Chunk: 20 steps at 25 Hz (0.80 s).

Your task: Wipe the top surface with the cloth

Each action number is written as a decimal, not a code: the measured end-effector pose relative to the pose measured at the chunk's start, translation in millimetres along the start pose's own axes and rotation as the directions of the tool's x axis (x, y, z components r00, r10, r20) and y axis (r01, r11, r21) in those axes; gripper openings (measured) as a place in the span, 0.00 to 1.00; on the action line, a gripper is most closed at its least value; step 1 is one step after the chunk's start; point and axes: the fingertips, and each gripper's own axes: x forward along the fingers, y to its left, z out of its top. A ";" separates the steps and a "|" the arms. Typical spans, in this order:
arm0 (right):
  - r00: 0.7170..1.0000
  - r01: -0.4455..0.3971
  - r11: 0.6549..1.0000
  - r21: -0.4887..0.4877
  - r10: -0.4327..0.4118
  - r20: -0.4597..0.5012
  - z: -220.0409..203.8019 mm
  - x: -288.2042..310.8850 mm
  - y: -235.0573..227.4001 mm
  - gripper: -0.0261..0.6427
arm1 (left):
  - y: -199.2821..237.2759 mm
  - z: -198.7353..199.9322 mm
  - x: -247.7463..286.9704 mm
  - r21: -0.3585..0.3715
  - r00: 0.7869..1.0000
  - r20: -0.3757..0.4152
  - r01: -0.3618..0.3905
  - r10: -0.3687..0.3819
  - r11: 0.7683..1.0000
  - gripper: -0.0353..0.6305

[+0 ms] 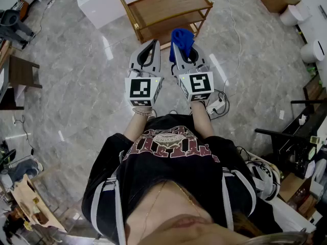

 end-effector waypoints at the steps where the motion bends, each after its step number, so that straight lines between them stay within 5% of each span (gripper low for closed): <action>1: 1.000 -0.001 1.000 0.003 0.001 0.001 0.6 -1.0 -1.3 0.12 | -1.3 0.4 0.6 0.000 1.000 -0.001 -0.001 0.001 1.000 0.12; 20: 0.998 -0.056 0.998 0.016 0.056 -0.014 -12.9 -13.0 -19.0 0.12 | -19.7 -10.1 9.8 -0.015 0.998 -0.035 -0.055 0.055 0.998 0.12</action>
